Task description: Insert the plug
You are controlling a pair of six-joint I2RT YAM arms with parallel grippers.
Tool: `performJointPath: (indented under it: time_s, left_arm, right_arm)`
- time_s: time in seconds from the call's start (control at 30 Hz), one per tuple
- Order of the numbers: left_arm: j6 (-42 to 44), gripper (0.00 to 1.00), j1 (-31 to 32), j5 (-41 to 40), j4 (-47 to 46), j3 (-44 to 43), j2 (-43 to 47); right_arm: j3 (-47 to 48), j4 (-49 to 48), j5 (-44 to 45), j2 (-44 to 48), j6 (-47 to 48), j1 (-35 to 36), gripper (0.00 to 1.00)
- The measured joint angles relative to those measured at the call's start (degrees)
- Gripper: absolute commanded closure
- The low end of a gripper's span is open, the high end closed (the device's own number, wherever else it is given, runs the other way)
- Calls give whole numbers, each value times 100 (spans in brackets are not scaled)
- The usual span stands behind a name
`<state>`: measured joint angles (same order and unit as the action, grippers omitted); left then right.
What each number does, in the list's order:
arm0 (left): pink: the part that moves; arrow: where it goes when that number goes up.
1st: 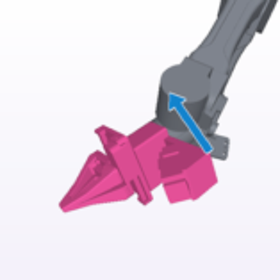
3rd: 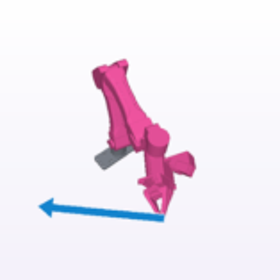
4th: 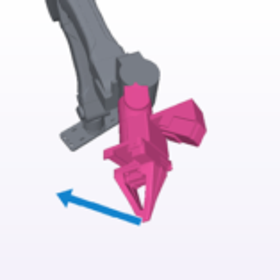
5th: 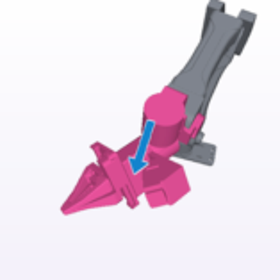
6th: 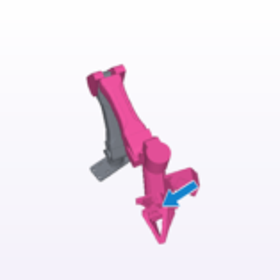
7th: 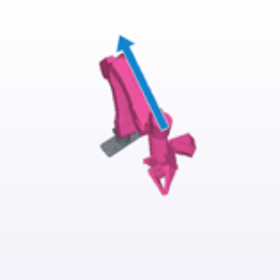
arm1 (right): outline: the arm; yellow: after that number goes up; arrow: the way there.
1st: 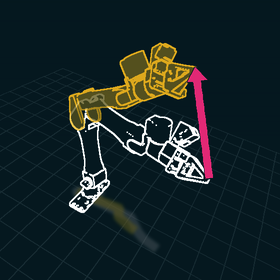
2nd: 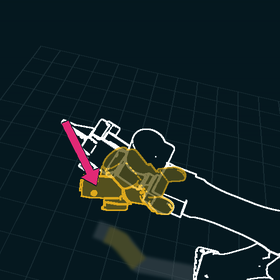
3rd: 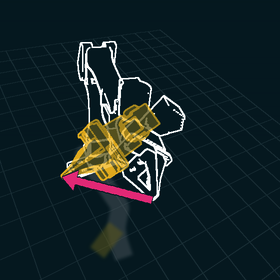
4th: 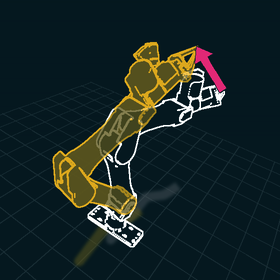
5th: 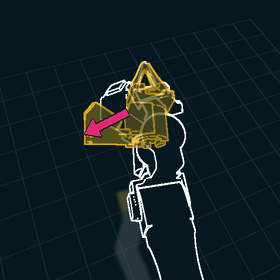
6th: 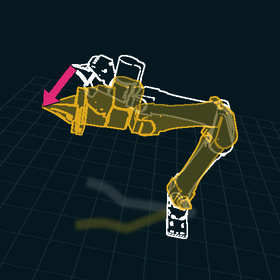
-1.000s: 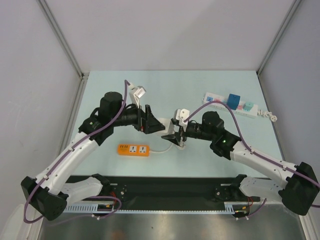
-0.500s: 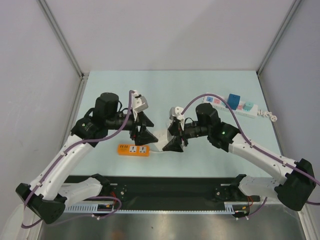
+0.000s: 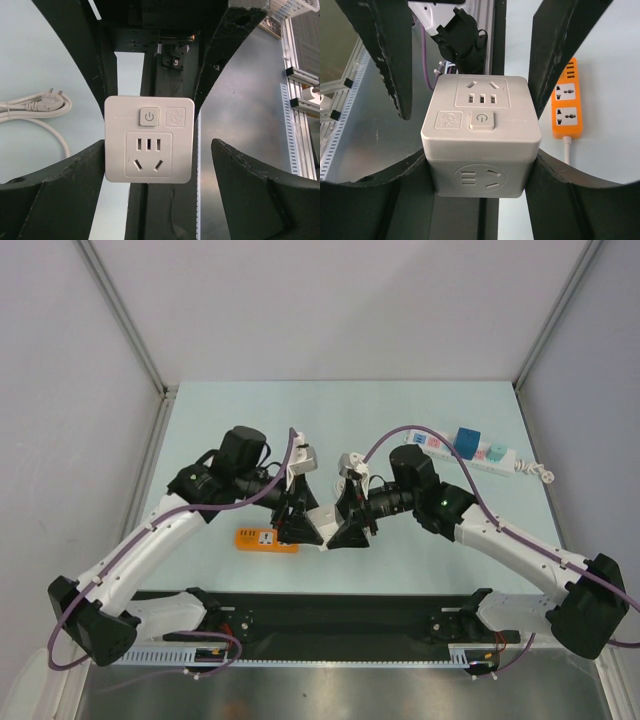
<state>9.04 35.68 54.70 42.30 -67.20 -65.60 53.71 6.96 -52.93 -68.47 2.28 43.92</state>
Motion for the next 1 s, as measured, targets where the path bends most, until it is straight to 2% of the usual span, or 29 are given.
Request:
performJointPath:
  time_s: [0.2, 0.3, 0.33, 0.37, 0.4, 0.5, 0.53, 0.63, 0.7, 0.77, 0.9, 1.0]
  left_arm:
    - [7, 19, 153, -39, 44, 0, -262]
    - [2, 37, 186, -33, 61, 0, -413]
    - [11, 55, 192, -33, 66, 0, -428]
    - [26, 63, 199, -44, 72, 0, -435]
    - [87, 77, 205, -33, 55, -4, -437]
    - [92, 94, 205, -68, 72, -4, -439]
    - [87, 100, 205, -68, 66, -4, -439]
    - [-138, 100, 201, -140, -199, 103, -380]
    - [-470, 100, 203, -184, -647, 323, -254]
    - [-758, 99, 208, -177, -1099, 573, -105]
    - [-1515, 100, 260, -101, -2144, 1093, 129]
    - [-2173, 100, 256, -184, -2935, 1401, 269]
  right_arm:
    - [0, -42, -59, 0, -105, 0, 100]
    - [0, -39, -87, 0, -125, 0, 100]
    - [0, -9, -74, 0, -146, -2, 100]
    - [0, 48, -35, -4, -223, -17, 95]
    - [0, 50, -35, -13, -234, -28, 83]
    - [0, 72, 33, -13, -293, -22, 43]
    - [0, 72, 42, -9, -310, -22, 27]
    - [-2, 72, 63, 68, -450, -22, 14]
    - [-57, 39, 138, 186, -551, -22, 13]
    - [-229, -120, 269, 374, -697, -26, 13]
    - [-658, -520, 520, 837, -1137, -105, 22]
    - [-780, -922, 743, 1054, -1473, -306, 21]
